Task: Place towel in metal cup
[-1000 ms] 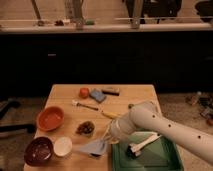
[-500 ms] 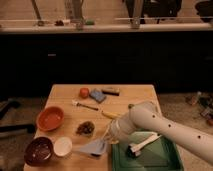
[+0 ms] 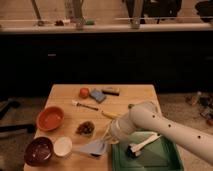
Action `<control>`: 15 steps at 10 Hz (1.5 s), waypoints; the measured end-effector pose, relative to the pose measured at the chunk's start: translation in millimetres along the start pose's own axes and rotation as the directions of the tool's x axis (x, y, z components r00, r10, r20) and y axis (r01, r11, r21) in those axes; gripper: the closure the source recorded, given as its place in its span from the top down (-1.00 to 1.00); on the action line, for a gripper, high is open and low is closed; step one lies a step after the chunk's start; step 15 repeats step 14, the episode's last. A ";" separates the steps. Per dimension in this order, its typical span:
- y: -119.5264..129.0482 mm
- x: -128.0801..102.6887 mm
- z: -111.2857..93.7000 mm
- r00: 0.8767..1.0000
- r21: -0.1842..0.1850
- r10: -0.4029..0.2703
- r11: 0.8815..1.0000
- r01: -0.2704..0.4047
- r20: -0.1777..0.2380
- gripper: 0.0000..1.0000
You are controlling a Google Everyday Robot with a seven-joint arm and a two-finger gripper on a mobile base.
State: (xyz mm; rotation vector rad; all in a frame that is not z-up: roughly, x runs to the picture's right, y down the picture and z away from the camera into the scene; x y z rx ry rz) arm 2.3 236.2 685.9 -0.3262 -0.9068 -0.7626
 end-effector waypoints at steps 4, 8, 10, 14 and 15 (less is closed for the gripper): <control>0.0 -0.1 0.2 1.000 0.001 0.000 1.000 0.000 0.001 -0.93; 0.2 -0.2 0.5 1.000 0.001 0.001 1.000 -0.001 0.001 -0.71; 0.2 -0.2 0.4 1.000 0.001 0.001 1.000 -0.001 0.001 -0.36; 0.2 -0.2 0.4 1.000 0.001 0.001 1.000 -0.001 0.001 0.45; 0.2 -0.2 0.4 1.000 0.001 0.001 1.000 -0.001 0.001 0.45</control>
